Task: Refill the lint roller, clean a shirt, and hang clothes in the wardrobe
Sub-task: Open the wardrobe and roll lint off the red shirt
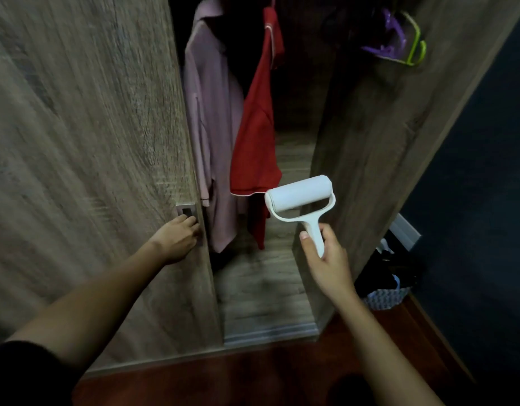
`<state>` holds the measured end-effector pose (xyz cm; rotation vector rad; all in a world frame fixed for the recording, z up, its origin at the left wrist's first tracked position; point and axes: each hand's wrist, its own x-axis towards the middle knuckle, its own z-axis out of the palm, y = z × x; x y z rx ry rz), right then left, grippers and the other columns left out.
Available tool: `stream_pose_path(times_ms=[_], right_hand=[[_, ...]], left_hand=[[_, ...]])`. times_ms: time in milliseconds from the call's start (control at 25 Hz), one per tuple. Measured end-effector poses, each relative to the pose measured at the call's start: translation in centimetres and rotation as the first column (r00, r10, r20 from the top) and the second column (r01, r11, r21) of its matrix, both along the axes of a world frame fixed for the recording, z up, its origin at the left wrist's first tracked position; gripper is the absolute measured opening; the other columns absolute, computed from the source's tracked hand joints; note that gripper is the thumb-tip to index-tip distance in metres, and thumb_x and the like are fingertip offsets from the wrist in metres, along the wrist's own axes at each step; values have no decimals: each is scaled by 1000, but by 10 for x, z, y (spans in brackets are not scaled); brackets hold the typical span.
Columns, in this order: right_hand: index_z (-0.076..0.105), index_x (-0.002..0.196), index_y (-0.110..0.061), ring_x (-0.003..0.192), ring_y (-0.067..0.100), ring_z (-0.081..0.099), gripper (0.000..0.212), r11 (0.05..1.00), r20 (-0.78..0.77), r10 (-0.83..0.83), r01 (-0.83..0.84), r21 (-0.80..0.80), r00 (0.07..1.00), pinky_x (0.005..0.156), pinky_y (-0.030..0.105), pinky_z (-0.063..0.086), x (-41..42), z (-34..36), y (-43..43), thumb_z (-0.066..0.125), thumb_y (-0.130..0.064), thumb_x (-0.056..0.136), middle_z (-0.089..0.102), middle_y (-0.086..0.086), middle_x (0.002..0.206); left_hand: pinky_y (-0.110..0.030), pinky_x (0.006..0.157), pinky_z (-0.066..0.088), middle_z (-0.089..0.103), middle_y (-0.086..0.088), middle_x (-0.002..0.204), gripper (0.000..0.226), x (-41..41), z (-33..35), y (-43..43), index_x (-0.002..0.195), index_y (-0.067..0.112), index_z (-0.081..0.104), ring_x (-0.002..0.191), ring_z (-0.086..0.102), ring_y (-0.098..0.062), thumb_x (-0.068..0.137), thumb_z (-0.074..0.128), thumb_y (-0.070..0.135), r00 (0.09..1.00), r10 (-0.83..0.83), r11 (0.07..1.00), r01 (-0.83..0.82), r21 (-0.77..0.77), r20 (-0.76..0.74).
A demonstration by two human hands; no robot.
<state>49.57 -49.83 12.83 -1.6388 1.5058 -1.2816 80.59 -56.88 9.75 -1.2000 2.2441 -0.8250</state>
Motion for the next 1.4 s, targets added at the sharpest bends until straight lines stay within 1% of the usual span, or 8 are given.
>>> stream_pose_path(times_ms=[120,280,520,720,800,960,1160,1400], right_hand=[[55,93,-21,55,4,53,10,1000,-16,7,-7,-5,1000,50,16,37,9,2,2,54,-31,90,55,-3,60],[55,92,-19,56,7,52,11,999,-27,30,-30,-16,999,51,20,38,23,5,3,53,-30,91,56,0,62],[55,90,-19,54,4,50,10,997,-36,56,-58,-48,998,50,17,36,32,13,5,53,-29,91,52,-3,59],[55,92,-20,55,5,52,9,998,-33,54,-55,-43,998,49,15,37,34,19,3,53,-29,91,56,-2,62],[55,91,-21,54,6,51,8,998,-39,41,-43,-44,998,48,16,36,32,20,2,53,-29,91,56,-1,62],[55,91,-22,51,4,49,8,999,-36,2,-4,-49,999,48,18,36,20,26,-7,53,-29,91,54,-2,59],[56,92,-21,51,4,49,7,996,-26,-24,22,-87,999,51,20,37,-5,31,-36,54,-28,91,52,-4,57],[52,98,-19,54,-1,51,11,995,47,0,5,-101,999,51,14,38,-10,42,-108,55,-26,90,52,-7,60]], left_hand=[[-36,89,43,62,-8,109,33,22,3,8,103,10,69,102,55,-28,86,45,23,998,62,997,-63,41,7],[-28,65,50,65,-1,70,17,46,-1,14,61,14,74,68,60,-21,57,64,28,999,51,998,-51,-35,-3],[-37,103,32,46,-11,134,40,59,8,24,128,7,53,121,40,-29,95,35,20,966,255,962,-258,86,48],[-30,63,51,69,-5,89,19,43,18,19,89,13,70,88,62,-24,77,64,26,971,78,996,-86,-27,-224],[-29,45,49,65,-9,63,20,20,31,10,75,9,68,62,63,-28,66,77,25,882,-44,991,-20,-131,-469],[-42,57,51,66,-25,76,44,-41,75,-26,120,5,60,72,64,-40,90,47,35,525,-24,974,-181,-138,-851],[-43,78,49,67,-26,97,49,-88,111,-88,118,6,56,95,62,-42,89,55,45,111,82,922,-387,32,-990],[-26,69,28,59,-21,90,23,-92,110,-99,92,0,62,89,56,-34,87,62,22,-50,-18,915,-403,4,-999]])
